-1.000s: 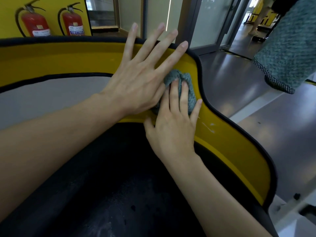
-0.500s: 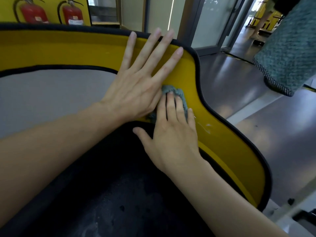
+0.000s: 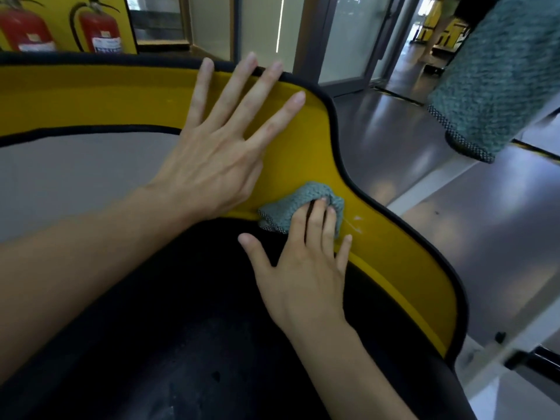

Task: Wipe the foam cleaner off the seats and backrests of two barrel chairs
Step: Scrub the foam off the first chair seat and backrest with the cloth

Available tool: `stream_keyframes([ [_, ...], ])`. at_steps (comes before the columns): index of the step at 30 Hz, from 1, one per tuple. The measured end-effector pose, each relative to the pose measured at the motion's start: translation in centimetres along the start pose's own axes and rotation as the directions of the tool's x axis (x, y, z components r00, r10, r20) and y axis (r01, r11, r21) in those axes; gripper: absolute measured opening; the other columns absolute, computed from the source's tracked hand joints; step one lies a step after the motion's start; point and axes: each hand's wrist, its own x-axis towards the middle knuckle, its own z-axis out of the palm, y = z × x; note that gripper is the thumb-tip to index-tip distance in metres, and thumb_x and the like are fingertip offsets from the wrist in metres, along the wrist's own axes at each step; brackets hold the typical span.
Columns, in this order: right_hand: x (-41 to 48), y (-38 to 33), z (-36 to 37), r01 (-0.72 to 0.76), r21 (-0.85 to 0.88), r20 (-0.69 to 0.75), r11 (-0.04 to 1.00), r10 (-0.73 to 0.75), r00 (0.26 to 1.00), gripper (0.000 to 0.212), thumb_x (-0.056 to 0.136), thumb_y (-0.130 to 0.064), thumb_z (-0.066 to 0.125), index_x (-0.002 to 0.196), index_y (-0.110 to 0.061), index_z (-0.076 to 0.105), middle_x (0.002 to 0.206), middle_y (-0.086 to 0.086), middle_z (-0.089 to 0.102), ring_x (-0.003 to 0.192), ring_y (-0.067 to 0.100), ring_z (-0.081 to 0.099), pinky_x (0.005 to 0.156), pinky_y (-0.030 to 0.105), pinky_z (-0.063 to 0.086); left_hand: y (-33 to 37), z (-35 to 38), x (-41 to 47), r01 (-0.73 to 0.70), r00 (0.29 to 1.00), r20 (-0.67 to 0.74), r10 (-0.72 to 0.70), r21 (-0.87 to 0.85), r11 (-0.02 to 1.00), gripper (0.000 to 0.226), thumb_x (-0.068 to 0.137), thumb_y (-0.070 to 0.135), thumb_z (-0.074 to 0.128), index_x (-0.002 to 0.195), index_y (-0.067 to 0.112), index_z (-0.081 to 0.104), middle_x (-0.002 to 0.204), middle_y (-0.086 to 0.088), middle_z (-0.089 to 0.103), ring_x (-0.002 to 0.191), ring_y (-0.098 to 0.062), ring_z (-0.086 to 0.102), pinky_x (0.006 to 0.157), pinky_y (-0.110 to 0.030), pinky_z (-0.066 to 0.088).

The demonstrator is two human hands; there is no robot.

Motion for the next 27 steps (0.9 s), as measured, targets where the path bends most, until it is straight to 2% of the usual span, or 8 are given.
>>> stream_keyframes([
  [7,0.3,-0.3,0.0,-0.001,-0.08,0.217,0.997,0.019,0.976,0.107,0.082,-0.088,0.004,0.157,-0.014,-0.017,0.164,0.008,-0.026,0.15,0.024,-0.028,0.12,0.056,-0.014,0.0,0.3,0.0,0.013,1.0,-0.001,-0.013,0.003,1.0,0.066,0.105,0.027,0.034,0.164,0.022,0.006,0.17,-0.018,0.004,0.156,-0.041,0.002,0.121,-0.068,0.0],
  [12,0.9,-0.1,-0.8,0.065,-0.109,-0.067,0.992,-0.073,0.995,0.104,0.088,-0.085,0.012,0.157,-0.015,-0.02,0.165,0.005,-0.025,0.15,0.021,-0.027,0.121,0.057,-0.012,0.5,0.2,0.1,0.019,1.0,0.02,-0.019,0.023,1.0,0.064,0.108,0.037,0.03,0.164,0.023,0.002,0.17,-0.018,0.001,0.156,-0.041,0.0,0.12,-0.07,0.001],
  [13,0.6,0.4,-0.5,0.065,-0.125,-0.042,0.99,-0.071,0.997,0.103,0.088,-0.084,0.012,0.157,-0.014,-0.021,0.165,0.004,-0.027,0.151,0.02,-0.026,0.121,0.057,-0.012,0.7,0.1,0.1,0.024,0.999,0.026,-0.025,0.024,0.999,0.064,0.108,0.038,0.028,0.164,0.024,0.001,0.17,-0.018,0.0,0.156,-0.041,0.0,0.12,-0.07,0.001],
  [16,0.0,1.1,0.5,0.02,-0.133,0.184,0.991,0.005,0.983,0.103,0.087,-0.085,0.007,0.155,-0.013,-0.023,0.164,0.003,-0.028,0.151,0.019,-0.025,0.12,0.056,-0.016,0.8,0.2,0.0,0.051,0.998,0.023,-0.052,0.022,0.998,0.064,0.108,0.041,0.027,0.164,0.024,-0.001,0.17,-0.018,-0.002,0.156,-0.041,-0.002,0.12,-0.07,0.001],
  [18,0.0,0.8,0.5,-0.001,-0.116,0.244,0.993,0.029,0.969,0.105,0.085,-0.087,0.005,0.154,-0.013,-0.023,0.164,0.003,-0.028,0.151,0.021,-0.026,0.119,0.057,-0.017,0.8,0.2,0.1,0.052,0.998,0.02,-0.053,0.014,0.999,0.065,0.108,0.042,0.028,0.164,0.024,0.001,0.17,-0.018,-0.001,0.156,-0.041,-0.001,0.12,-0.07,0.001],
  [20,0.1,0.7,-0.1,-0.008,-0.083,0.184,0.997,0.023,0.983,0.107,0.084,-0.088,0.006,0.155,-0.013,-0.022,0.164,0.003,-0.027,0.15,0.021,-0.026,0.119,0.058,-0.016,0.9,0.2,0.1,0.056,0.998,0.022,-0.056,0.002,0.998,0.065,0.108,0.044,0.028,0.164,0.024,0.001,0.17,-0.017,-0.002,0.156,-0.04,-0.001,0.119,-0.071,0.002],
  [23,-0.1,1.2,-0.6,0.012,-0.078,0.0,0.997,-0.012,1.0,0.107,0.085,-0.087,0.008,0.157,-0.013,-0.018,0.165,0.005,-0.025,0.151,0.021,-0.025,0.12,0.058,-0.014,1.1,0.1,0.1,0.061,0.998,0.031,-0.061,0.008,0.998,0.066,0.107,0.047,0.027,0.164,0.026,-0.001,0.17,-0.017,-0.003,0.156,-0.039,-0.003,0.119,-0.071,0.002],
  [27,-0.6,2.2,0.2,-0.002,-0.149,0.142,0.989,0.023,0.99,0.106,0.084,-0.087,0.003,0.156,-0.013,-0.02,0.165,0.005,-0.026,0.15,0.02,-0.027,0.118,0.062,-0.014,1.7,0.2,0.5,0.054,0.998,0.045,-0.054,0.01,0.998,0.07,0.106,0.054,0.027,0.164,0.027,-0.003,0.169,-0.023,-0.002,0.156,-0.042,-0.002,0.119,-0.071,0.002],
])
